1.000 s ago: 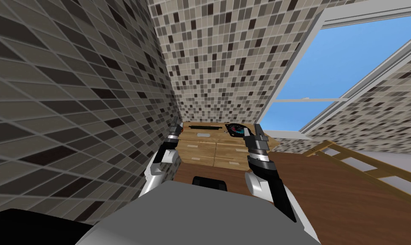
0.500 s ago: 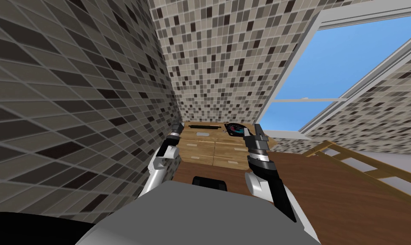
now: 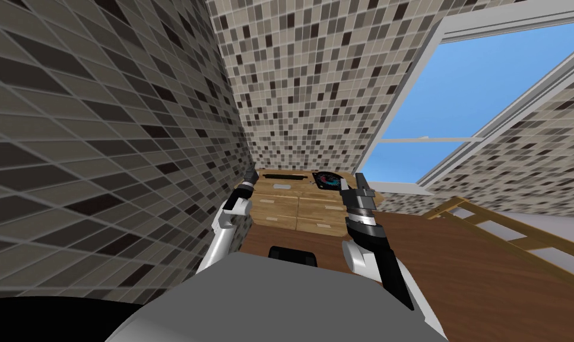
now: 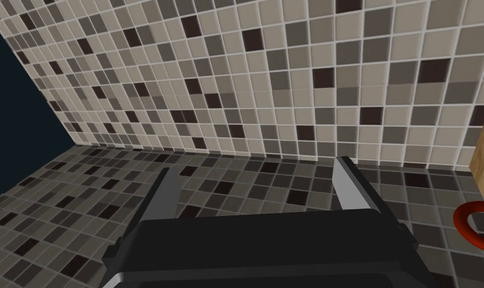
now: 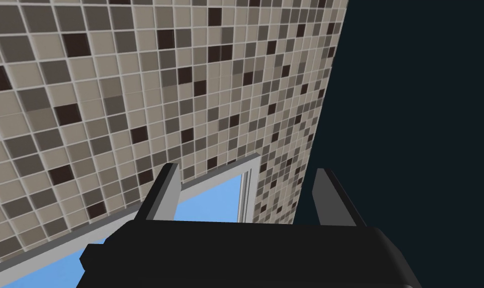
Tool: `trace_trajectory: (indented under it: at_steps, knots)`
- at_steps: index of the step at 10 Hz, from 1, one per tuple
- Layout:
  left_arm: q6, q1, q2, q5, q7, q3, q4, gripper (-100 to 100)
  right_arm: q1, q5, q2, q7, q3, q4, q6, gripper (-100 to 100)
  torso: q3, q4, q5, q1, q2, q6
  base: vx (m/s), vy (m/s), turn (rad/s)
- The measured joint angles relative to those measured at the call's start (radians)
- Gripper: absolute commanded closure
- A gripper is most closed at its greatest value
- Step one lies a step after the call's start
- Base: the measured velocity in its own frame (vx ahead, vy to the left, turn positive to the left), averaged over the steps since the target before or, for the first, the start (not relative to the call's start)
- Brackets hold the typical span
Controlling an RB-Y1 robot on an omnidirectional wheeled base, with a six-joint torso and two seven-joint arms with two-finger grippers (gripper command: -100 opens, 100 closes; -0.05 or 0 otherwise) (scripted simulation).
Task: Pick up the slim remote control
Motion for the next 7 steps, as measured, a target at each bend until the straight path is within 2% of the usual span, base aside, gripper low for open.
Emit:
trace_trajectory:
  at_steps: [1,3,7]
  knots:
    - [0.03,-0.004,0.001,0.001,-0.001,0.001,-0.001,-100,0.0,0.0,0.0,0.0,0.0,0.0,0.0,0,0.0,0.0,0.0,0.002,0.0,0.0,-0.024,-0.04,0.023]
    - [0.092,-0.047,0.008,0.005,-0.007,0.01,0.022,-100,0.0,0.0,0.0,0.0,0.0,0.0,0.0,0,0.0,0.0,0.0,0.001,0.0,0.0,-0.015,-0.033,0.004]
    - [0.191,-0.092,0.014,0.009,-0.017,0.017,0.059,-100,0.0,0.0,0.0,0.0,0.0,0.0,0.0,0,-0.001,0.0,0.0,0.002,-0.001,0.0,-0.014,-0.037,0.01]
